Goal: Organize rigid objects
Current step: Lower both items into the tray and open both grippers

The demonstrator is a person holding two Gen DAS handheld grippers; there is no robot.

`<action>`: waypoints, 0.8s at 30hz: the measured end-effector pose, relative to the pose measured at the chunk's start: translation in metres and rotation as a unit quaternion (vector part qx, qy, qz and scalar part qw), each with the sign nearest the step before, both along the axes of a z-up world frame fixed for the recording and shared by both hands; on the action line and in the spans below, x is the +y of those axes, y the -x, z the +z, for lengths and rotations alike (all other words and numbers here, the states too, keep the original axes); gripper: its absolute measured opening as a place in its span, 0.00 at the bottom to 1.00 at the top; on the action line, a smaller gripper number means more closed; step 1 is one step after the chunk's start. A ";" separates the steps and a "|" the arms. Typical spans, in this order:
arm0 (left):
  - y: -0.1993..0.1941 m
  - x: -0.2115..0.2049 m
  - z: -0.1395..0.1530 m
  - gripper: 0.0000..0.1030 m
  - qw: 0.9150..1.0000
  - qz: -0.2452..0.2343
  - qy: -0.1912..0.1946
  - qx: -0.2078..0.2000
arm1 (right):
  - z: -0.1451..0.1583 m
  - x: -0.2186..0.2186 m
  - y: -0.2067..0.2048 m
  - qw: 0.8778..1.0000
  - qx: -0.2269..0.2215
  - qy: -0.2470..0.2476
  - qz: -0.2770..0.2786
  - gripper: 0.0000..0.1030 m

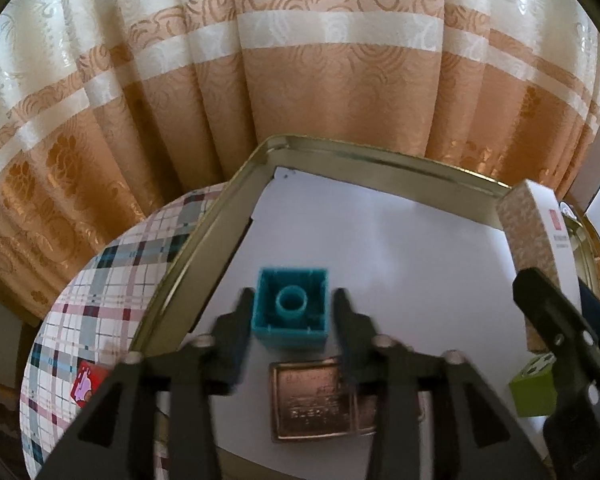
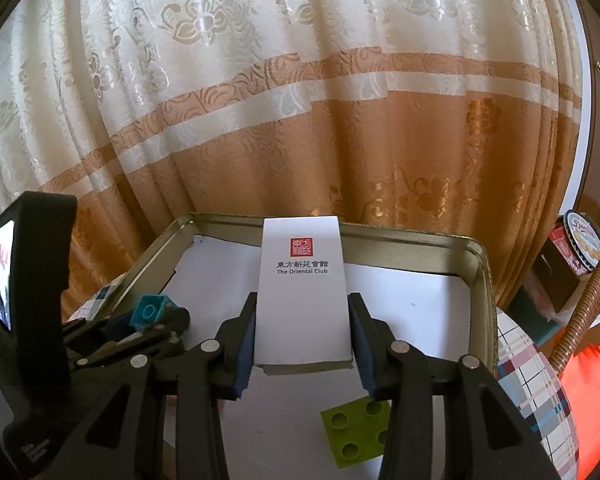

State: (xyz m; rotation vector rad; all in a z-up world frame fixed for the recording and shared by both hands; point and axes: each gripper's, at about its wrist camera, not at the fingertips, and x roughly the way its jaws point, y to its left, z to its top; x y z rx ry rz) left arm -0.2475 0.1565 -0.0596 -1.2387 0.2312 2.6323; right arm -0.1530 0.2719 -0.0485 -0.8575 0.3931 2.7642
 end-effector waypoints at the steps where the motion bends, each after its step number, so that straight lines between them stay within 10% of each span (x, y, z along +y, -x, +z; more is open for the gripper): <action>1: 0.002 0.000 0.000 0.69 1.000 0.003 -0.005 -0.005 | 0.000 0.001 0.000 1.000 -0.001 0.002 -0.004 0.47; 5: 0.002 -0.011 0.002 0.95 0.999 0.027 -0.040 -0.023 | -0.001 0.012 -0.007 0.999 0.017 0.041 -0.022 0.64; 24: -0.028 -0.032 0.037 0.96 0.995 0.062 -0.051 0.063 | 0.023 -0.007 -0.051 0.985 0.153 -0.023 -0.077 0.73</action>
